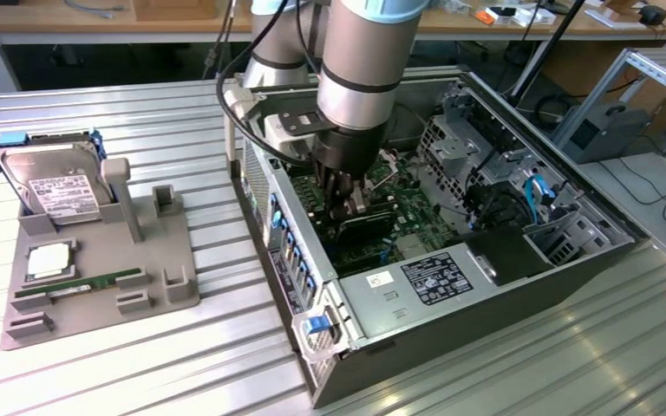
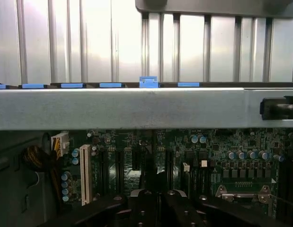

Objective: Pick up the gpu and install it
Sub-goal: 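Press down on the gpu until it lock into place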

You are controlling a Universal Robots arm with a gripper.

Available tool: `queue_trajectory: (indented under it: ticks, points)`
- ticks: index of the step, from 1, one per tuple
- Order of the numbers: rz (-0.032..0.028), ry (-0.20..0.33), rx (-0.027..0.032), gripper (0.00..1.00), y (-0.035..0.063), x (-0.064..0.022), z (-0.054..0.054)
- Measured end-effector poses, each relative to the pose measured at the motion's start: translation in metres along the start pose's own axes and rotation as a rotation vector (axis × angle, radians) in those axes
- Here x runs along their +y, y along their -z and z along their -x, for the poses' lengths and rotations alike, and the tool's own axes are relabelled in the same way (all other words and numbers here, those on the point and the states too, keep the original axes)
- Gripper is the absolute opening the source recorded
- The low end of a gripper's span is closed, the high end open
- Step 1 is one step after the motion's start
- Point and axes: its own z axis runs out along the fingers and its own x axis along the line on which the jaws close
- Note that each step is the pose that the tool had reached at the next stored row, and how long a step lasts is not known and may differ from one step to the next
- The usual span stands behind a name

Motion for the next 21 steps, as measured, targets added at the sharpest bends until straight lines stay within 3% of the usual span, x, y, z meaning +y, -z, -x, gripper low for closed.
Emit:
queue_trajectory:
  ticks: [8,9,10,12,13,14,15,17,21]
  points:
    - [-0.0003,0.002,-0.0007,0.11,0.0012,-0.0036,0.0]
    - [-0.0017,0.002,-0.0035,0.11,0.0042,-0.0045,0.0]
    - [-0.0003,0.004,-0.0007,0.11,0.0126,-0.0055,0.0]
    - [-0.0003,0.004,-0.0007,0.11,0.0174,-0.0079,0.0]
    - [0.0003,0.004,-0.0008,0.11,0.0179,-0.0117,0.0]
    - [0.005,0.004,-0.0011,0.11,0.0178,-0.0215,0.0]
    - [0.0142,0.004,-0.0012,0.11,0.0175,-0.0369,0.0]
    - [0.0207,0.004,-0.0011,0.11,0.0173,-0.0499,0.0]
    - [0.0229,0.004,-0.0012,0.11,0.0203,-0.0677,0.0]
